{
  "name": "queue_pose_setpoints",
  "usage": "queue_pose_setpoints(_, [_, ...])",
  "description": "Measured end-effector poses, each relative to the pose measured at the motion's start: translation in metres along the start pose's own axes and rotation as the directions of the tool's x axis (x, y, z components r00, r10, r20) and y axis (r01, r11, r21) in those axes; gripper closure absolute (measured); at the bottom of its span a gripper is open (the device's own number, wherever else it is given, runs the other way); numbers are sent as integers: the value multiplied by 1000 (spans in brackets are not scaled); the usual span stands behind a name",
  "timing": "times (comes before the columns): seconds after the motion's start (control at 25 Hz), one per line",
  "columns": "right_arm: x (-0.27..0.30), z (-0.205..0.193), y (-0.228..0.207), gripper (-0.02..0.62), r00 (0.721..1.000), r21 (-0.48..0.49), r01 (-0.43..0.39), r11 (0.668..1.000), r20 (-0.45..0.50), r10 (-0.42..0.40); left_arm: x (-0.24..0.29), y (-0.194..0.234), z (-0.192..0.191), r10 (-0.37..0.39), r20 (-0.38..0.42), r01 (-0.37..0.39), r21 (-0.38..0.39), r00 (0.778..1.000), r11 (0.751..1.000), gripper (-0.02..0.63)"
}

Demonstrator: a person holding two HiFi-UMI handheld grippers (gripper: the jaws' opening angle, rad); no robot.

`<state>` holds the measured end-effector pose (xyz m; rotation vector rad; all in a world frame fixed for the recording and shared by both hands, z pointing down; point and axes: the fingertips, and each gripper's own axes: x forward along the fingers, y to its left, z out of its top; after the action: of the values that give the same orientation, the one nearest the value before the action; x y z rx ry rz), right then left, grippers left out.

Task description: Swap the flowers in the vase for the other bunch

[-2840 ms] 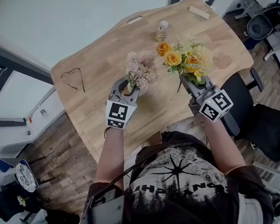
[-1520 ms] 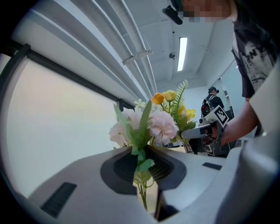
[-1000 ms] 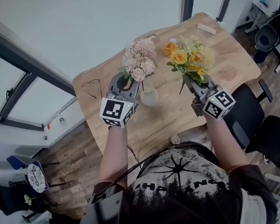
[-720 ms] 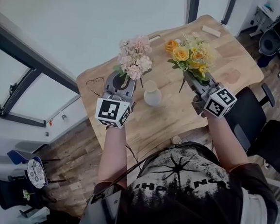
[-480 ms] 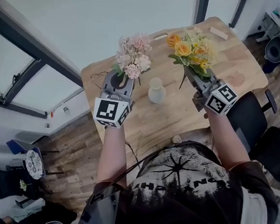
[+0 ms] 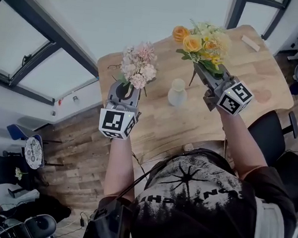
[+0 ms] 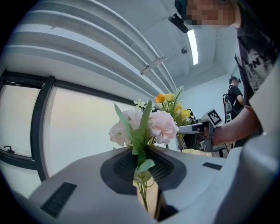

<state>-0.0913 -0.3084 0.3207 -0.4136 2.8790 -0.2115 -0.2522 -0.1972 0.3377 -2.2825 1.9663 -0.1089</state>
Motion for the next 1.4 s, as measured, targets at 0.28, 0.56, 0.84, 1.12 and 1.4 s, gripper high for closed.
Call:
queue_pose_setpoints(0.28, [29,-14,13,514,997,-23,-80,997,4,81,-31,11,-31,79,-62,-82,-36,995,996,548])
queue_pose_setpoints(0.56, [37,-39,21,514,986,-33,-162,986,32,163,-46,18,-56,119,-117,-130,-93,986,987,548])
queue_pose_setpoints(0.84, [28,-75,18,514,985,-12,-173,985,9,173,-52,12,-79,115,-157,-138,-142,981,980,548])
queue_pose_setpoints(1.12, [19,-103,14,512,983,-26,-183,983,-27,183,-45,3,-97,97,-199,-131,-166,975,977,548])
queue_pose_setpoints(1.4, [18,-130,17,497,983,-75,-169,983,-81,163,-43,8,-103,93,-228,-133,-167,969,977,548])
